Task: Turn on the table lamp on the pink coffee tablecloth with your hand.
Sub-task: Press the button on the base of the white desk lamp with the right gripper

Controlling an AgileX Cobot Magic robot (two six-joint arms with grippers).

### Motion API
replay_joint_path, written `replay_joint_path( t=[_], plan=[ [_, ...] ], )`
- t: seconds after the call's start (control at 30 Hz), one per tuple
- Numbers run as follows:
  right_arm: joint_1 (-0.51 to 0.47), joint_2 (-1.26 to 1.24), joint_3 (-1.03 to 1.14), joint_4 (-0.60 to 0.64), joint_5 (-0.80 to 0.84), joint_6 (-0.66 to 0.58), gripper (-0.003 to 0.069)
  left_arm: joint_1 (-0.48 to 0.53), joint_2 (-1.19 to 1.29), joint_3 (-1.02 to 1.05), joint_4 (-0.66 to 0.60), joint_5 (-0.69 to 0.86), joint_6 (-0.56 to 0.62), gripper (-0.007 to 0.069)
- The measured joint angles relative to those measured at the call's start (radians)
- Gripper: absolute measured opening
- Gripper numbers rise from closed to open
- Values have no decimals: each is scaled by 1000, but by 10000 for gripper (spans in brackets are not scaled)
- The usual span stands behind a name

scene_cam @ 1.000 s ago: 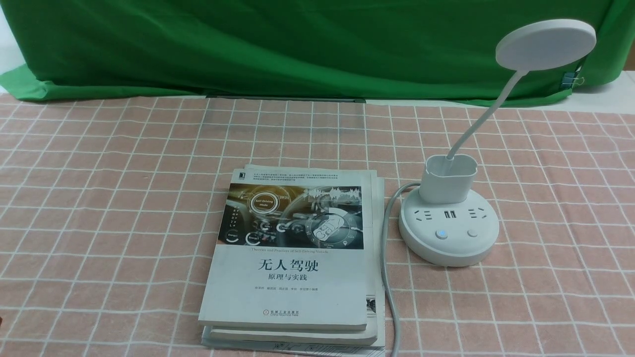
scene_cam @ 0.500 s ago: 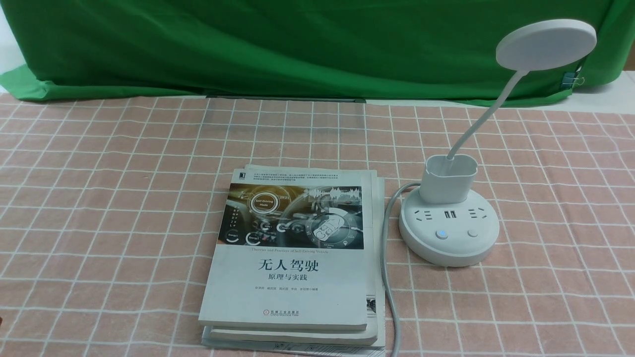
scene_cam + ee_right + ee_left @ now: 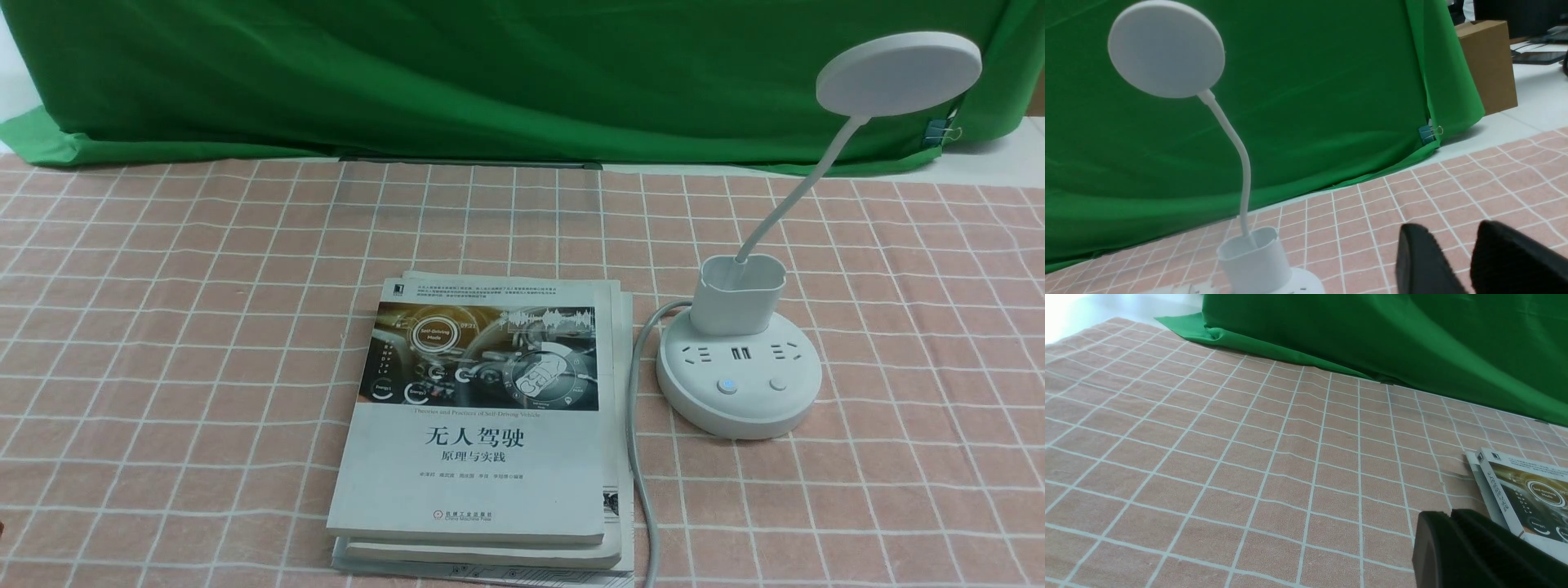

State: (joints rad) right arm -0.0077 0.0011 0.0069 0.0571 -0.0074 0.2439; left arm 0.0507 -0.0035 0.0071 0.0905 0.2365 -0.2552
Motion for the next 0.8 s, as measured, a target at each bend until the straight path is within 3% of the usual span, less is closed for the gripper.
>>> replay_joint_path(
  t=[0.3,0.43,0.6,0.8],
  plan=[
    [0,0,0,1,-42,18,238,0,0,0,0,0,0,19],
    [1,0,-1,1,-34,83,165,0,0,0,0,0,0,19],
    [65,166,-175,1,205,54,36,0,0,0,0,0,0,19],
    [163,478,-452,1,496,-93,39,0,0,0,0,0,0,19]
  ],
)
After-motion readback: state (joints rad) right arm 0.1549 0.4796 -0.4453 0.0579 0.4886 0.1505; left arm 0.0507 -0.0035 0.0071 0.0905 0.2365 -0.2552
